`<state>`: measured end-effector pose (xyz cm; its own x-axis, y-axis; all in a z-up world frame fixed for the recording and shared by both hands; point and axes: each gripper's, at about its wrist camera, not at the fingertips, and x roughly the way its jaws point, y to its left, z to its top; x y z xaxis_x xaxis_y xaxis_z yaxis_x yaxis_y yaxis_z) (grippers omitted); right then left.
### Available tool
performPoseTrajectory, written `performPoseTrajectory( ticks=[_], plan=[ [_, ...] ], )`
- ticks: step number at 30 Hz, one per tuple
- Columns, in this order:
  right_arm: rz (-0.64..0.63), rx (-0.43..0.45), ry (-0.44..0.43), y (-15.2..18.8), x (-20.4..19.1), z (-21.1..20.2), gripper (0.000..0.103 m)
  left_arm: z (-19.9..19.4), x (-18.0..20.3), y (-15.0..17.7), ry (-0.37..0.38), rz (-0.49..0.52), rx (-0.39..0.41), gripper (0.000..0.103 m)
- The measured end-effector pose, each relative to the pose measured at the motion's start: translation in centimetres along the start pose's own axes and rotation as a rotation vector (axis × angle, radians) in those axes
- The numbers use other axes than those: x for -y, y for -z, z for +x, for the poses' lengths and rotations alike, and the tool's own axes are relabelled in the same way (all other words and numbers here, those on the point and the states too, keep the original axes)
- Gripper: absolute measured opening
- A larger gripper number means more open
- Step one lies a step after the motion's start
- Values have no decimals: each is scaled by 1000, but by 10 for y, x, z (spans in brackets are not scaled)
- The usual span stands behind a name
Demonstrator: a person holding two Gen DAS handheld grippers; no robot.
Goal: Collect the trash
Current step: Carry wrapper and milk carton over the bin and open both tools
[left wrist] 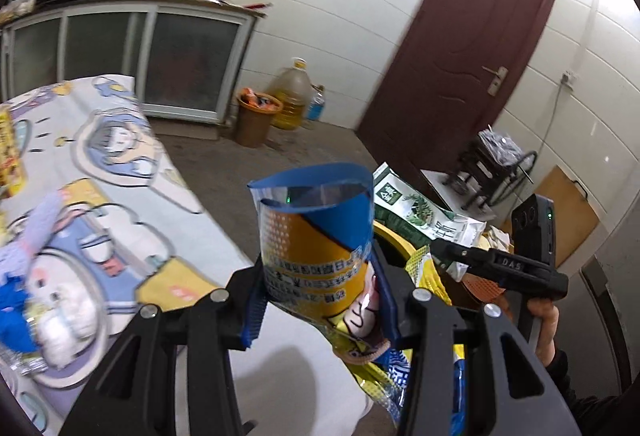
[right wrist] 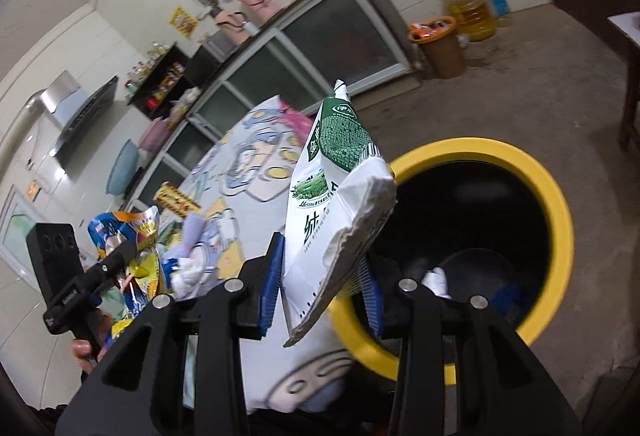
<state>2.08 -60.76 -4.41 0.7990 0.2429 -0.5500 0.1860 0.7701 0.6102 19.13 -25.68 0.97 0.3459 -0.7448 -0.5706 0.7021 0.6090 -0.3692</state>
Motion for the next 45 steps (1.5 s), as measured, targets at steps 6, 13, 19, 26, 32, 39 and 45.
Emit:
performPoseTrajectory(
  ticks=[6,13,19,26,32,39,45],
  plan=[
    [21,11,86,4,28,2,35,45,24,-3,17,32,-48,43],
    [40,0,164,11,47,13,35,81,37,-3,5,58,-90,43],
    [41,-7,201,13,54,19,35,106,42,-6,-3,75,-113,43],
    [52,-30,219,12,59,28,35,129,43,-5,-15,80,-137,43],
    [48,-35,245,6,54,35,35,145,44,-4,-21,73,-151,44],
    [110,-6,294,0,61,30,62,140,40,-8,-31,35,-107,80],
    [126,7,290,-1,64,22,62,123,31,-10,-27,9,-80,80]
  ],
)
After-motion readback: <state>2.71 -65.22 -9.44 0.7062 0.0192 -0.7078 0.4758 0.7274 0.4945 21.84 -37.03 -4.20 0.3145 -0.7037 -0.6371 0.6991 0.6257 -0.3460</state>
